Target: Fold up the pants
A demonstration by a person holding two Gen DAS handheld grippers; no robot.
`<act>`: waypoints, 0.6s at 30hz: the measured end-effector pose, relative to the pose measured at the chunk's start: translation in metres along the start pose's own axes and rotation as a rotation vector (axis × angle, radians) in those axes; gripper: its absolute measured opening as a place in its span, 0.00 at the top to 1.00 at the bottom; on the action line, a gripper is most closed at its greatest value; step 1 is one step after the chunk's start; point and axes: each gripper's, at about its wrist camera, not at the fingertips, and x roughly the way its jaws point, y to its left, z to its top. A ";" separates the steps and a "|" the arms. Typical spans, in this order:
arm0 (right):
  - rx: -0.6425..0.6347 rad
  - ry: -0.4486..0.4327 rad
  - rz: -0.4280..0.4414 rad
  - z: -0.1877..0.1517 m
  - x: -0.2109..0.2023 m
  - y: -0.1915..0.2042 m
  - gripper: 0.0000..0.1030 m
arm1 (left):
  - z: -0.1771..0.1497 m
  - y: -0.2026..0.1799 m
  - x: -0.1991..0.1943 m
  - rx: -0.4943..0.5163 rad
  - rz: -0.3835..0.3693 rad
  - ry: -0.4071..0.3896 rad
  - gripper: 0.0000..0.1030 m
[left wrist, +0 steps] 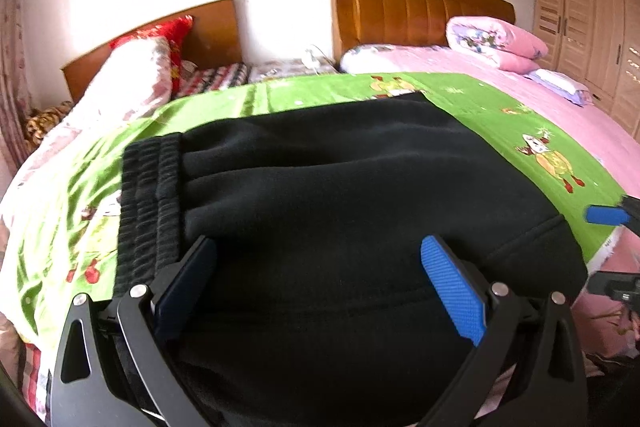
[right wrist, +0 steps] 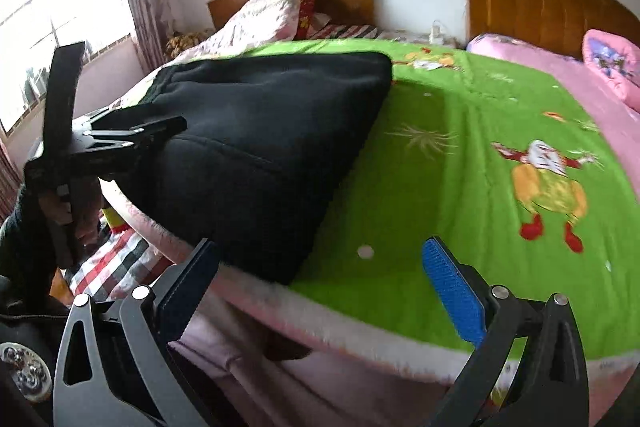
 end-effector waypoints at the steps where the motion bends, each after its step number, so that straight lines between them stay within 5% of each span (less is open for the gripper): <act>1: 0.001 -0.024 -0.014 -0.003 -0.005 0.000 0.04 | -0.001 -0.001 -0.001 0.003 0.008 -0.008 0.01; 8: 0.010 -0.309 -0.108 0.008 -0.057 0.005 0.04 | 0.011 0.007 -0.006 -0.067 0.037 0.033 0.02; 10: 0.018 -0.384 -0.116 0.021 -0.073 0.006 0.04 | 0.024 0.017 -0.023 -0.124 0.044 -0.023 0.02; 14: -0.010 -0.362 -0.156 0.053 -0.068 0.009 0.04 | 0.058 0.031 -0.053 -0.139 0.087 -0.129 0.01; 18: -0.008 -0.278 -0.118 0.057 -0.043 0.017 0.04 | 0.060 0.035 -0.055 -0.145 0.096 -0.113 0.01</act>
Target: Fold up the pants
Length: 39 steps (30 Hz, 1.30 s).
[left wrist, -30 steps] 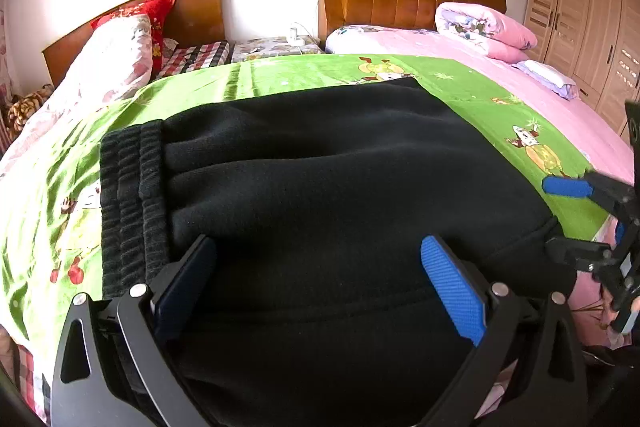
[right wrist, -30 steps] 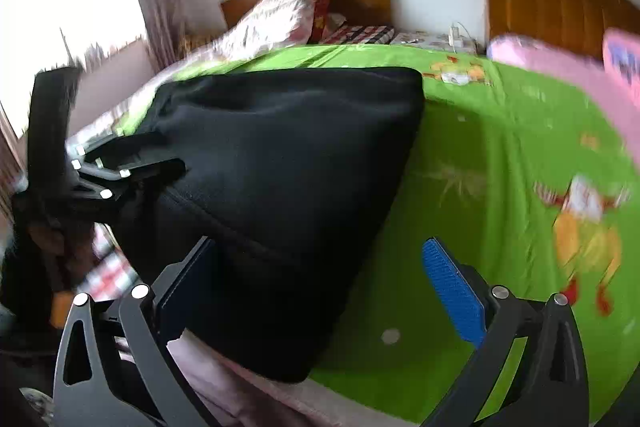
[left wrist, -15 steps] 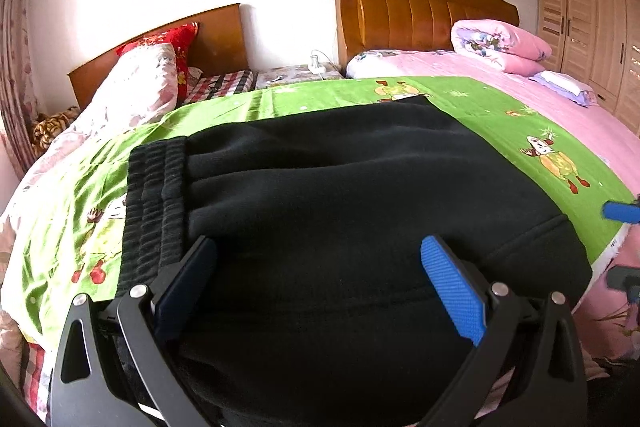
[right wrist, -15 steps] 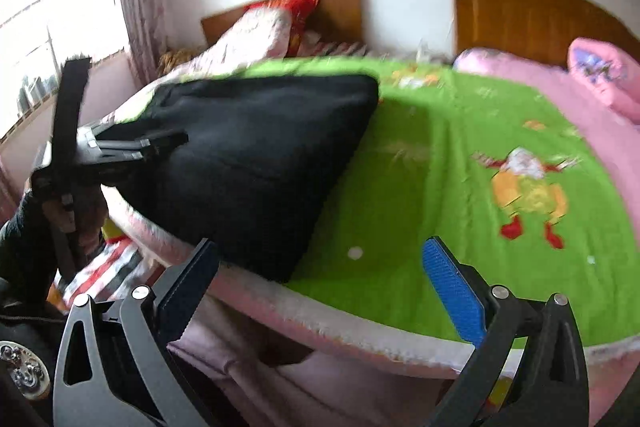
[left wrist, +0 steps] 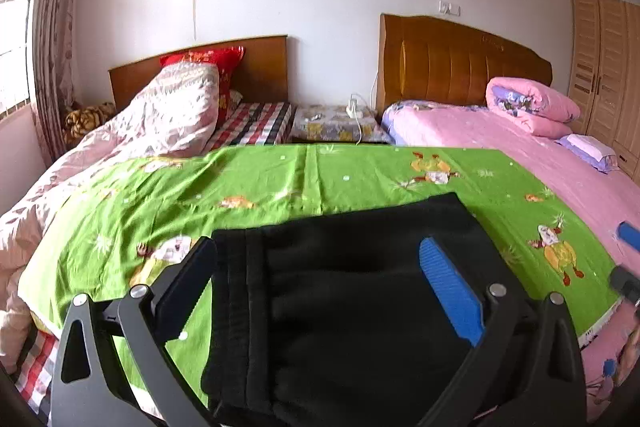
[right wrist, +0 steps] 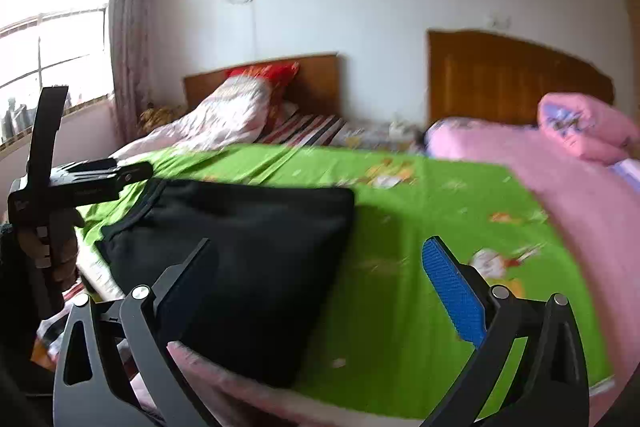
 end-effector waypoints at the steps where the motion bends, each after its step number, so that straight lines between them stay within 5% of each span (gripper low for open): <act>1: -0.007 0.018 0.014 -0.005 0.004 0.005 0.04 | -0.005 0.001 0.000 0.002 -0.006 0.016 0.01; 4: -0.058 0.079 0.025 -0.026 0.009 0.017 0.04 | -0.028 0.005 0.003 0.040 0.020 0.085 0.02; 7: -0.067 0.060 0.014 -0.036 -0.001 0.016 0.04 | -0.040 0.020 -0.023 0.022 0.077 0.007 0.02; 12: 0.095 -0.196 -0.003 -0.007 -0.052 -0.008 0.04 | -0.011 0.047 -0.112 -0.096 0.178 -0.295 0.01; 17: 0.055 -0.267 0.010 -0.011 -0.067 0.006 0.04 | -0.018 0.025 -0.152 -0.075 0.254 -0.499 0.01; 19: -0.013 -0.253 -0.015 -0.025 -0.063 0.019 0.04 | -0.032 0.016 -0.142 -0.095 0.243 -0.471 0.01; 23: -0.154 -0.170 -0.047 -0.064 -0.048 0.041 0.04 | -0.066 0.002 -0.102 -0.135 0.175 -0.279 0.01; 27: -0.173 -0.099 -0.027 -0.083 -0.043 0.045 0.04 | -0.092 -0.010 -0.077 -0.117 0.164 -0.169 0.01; 39: -0.134 -0.098 0.003 -0.077 -0.043 0.044 0.04 | -0.093 -0.031 -0.076 -0.025 0.152 -0.196 0.01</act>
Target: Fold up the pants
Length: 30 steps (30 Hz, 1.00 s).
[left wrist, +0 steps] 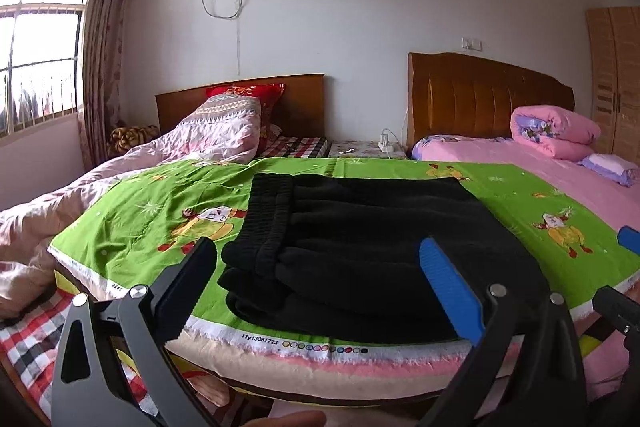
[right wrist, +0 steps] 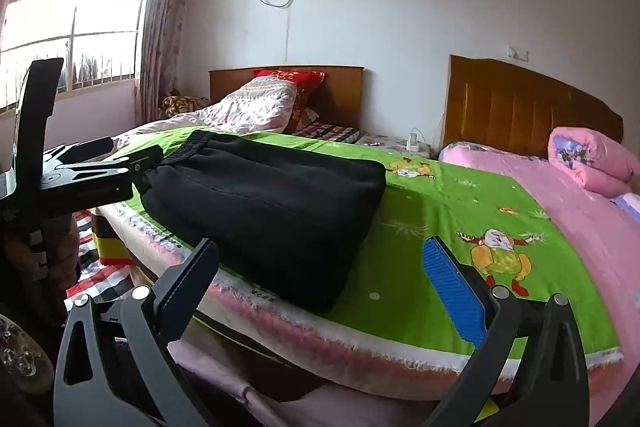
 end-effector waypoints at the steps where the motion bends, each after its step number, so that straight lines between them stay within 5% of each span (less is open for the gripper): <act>1: 0.000 0.002 0.001 0.000 0.000 0.000 0.04 | 0.000 -0.001 0.000 0.004 -0.003 0.001 0.01; 30: -0.004 0.023 0.016 0.000 0.006 0.004 0.04 | -0.006 -0.001 0.008 0.023 0.010 0.046 0.01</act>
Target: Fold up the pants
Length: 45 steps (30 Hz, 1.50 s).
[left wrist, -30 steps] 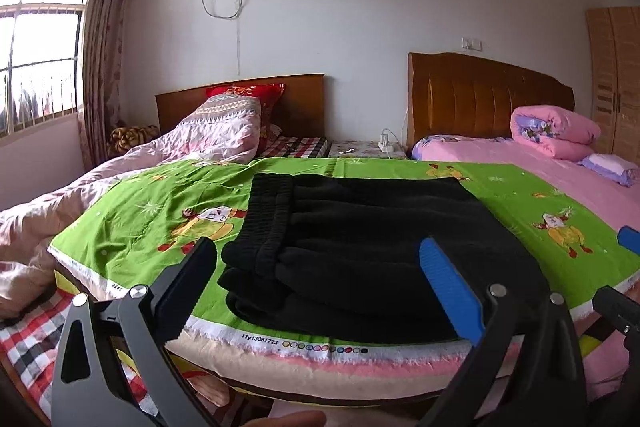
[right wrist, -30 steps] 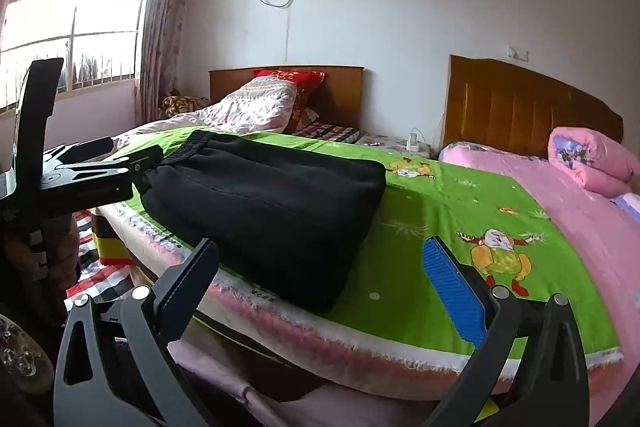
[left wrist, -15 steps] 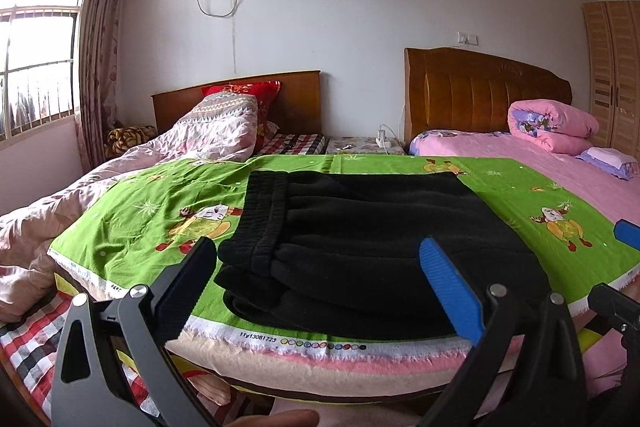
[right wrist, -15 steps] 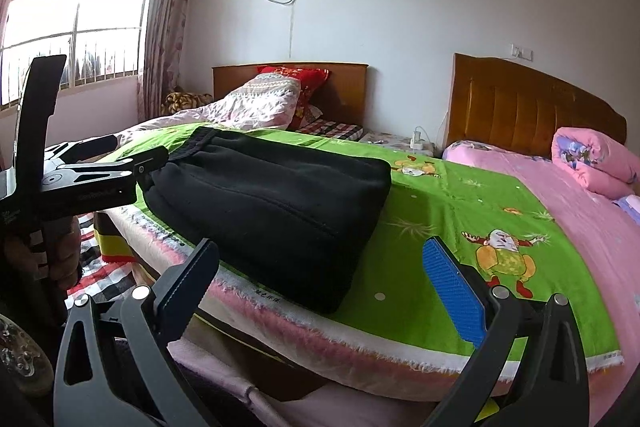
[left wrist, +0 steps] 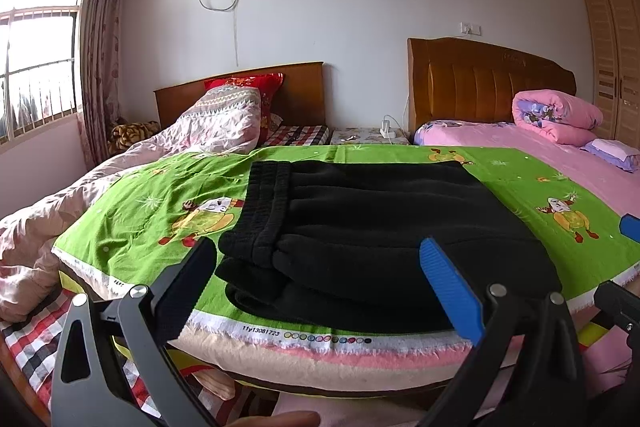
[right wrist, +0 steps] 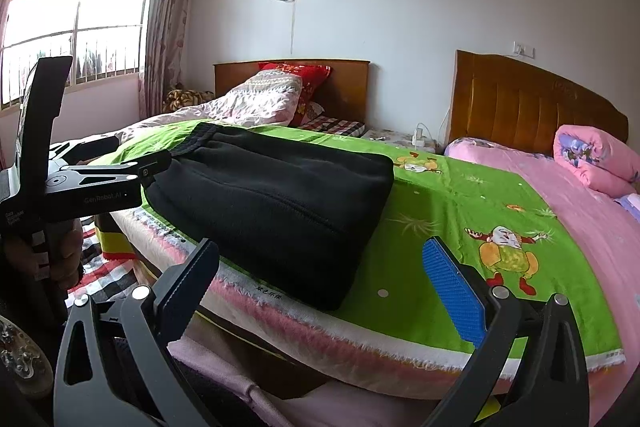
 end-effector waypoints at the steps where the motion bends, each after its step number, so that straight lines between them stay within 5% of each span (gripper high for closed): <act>1: 0.000 0.000 0.000 0.000 0.000 0.000 0.04 | 0.000 0.000 0.000 -0.001 -0.001 0.001 0.01; 45: 0.001 0.015 0.014 -0.006 0.002 0.002 0.04 | -0.002 0.005 0.007 -0.031 0.039 0.034 0.01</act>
